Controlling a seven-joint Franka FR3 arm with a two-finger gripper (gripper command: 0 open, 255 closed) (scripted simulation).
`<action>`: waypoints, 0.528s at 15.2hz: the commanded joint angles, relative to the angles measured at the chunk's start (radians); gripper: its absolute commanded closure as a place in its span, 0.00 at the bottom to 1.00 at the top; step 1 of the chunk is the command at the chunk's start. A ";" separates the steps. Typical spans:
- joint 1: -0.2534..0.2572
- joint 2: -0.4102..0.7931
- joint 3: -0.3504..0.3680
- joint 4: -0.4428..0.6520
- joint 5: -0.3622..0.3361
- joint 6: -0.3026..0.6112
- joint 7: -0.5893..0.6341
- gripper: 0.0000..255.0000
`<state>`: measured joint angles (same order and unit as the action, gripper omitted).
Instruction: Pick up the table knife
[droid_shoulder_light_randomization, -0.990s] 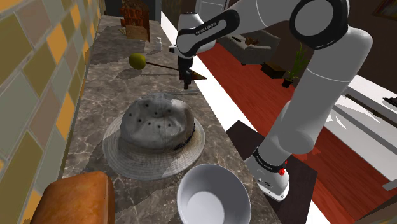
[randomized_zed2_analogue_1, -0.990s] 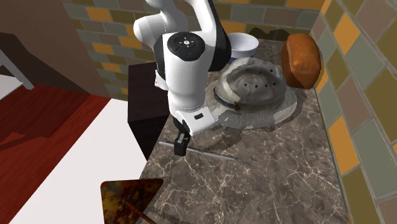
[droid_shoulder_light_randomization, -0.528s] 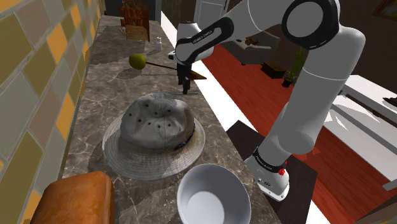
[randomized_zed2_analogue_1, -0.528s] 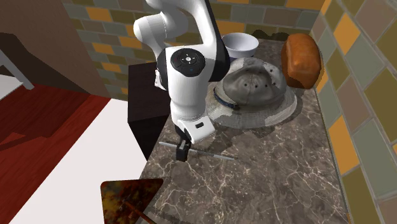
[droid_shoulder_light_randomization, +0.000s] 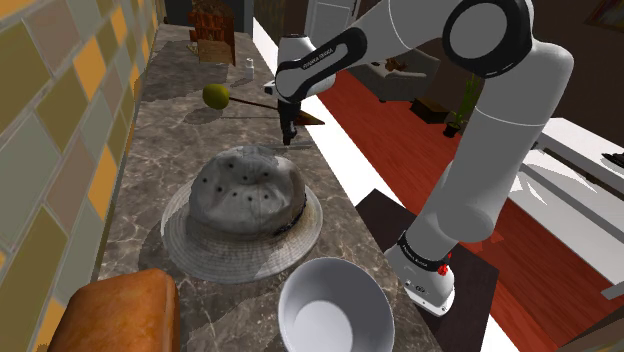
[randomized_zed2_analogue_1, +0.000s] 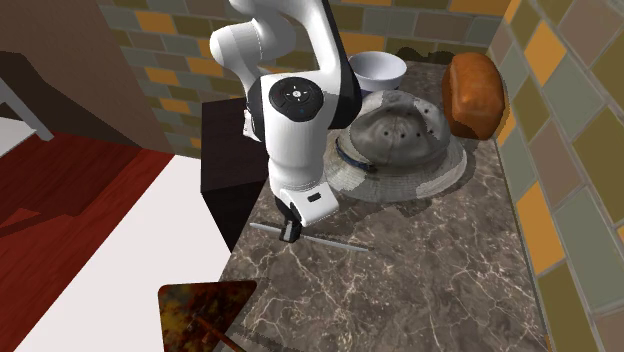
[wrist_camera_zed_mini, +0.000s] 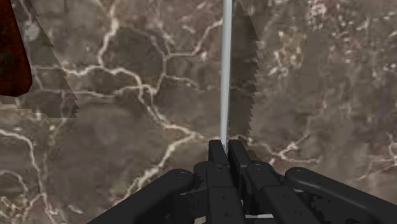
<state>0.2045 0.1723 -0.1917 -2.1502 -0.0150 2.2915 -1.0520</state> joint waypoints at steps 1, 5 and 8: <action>0.000 0.000 0.000 0.000 0.000 0.000 0.000 1.00; 0.001 -0.026 -0.002 0.012 -0.006 -0.038 0.002 1.00; 0.002 -0.049 -0.002 0.027 -0.010 -0.075 0.004 1.00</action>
<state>0.2058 0.1324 -0.1939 -2.1290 -0.0236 2.2313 -1.0493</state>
